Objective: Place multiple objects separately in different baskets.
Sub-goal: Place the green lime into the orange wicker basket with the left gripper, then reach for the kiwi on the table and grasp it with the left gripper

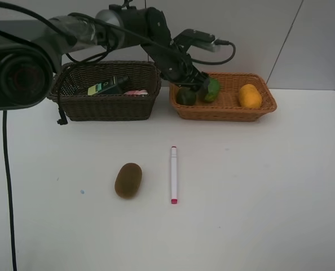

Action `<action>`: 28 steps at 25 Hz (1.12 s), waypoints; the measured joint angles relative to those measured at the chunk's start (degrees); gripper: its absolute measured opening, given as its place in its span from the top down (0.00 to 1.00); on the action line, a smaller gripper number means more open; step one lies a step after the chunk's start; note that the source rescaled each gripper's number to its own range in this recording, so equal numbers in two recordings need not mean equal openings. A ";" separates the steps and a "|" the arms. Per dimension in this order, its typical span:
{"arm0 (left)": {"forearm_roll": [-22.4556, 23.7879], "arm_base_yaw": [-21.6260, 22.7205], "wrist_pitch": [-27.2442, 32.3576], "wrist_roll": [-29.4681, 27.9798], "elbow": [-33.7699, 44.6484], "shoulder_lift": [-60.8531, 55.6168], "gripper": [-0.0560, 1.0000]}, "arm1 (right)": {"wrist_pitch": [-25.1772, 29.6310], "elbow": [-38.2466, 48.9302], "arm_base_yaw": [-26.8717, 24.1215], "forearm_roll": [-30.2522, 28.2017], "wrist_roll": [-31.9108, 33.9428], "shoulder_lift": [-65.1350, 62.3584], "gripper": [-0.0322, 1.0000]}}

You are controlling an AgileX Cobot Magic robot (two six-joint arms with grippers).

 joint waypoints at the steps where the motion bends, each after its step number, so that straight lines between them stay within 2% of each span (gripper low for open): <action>1: 0.00 0.00 1.56 -0.80 0.00 -0.98 0.00 | 0.00 0.00 0.00 0.00 0.00 0.00 0.02; 7: 2.30 -0.07 12.11 -8.92 -0.18 -6.60 0.00 | 0.00 0.00 0.00 0.00 0.00 0.00 0.02; 15: 10.10 -1.47 29.07 -20.82 -0.19 -14.08 0.00 | 0.00 0.00 0.00 0.00 0.00 0.00 0.02; 25: 12.36 -6.89 29.56 -27.91 1.54 -21.56 0.00 | 0.00 0.00 0.00 0.00 0.00 0.00 0.02; 28: 13.57 -8.60 29.56 -30.85 5.67 -23.79 0.00 | 0.00 0.00 0.00 0.00 0.00 0.00 0.02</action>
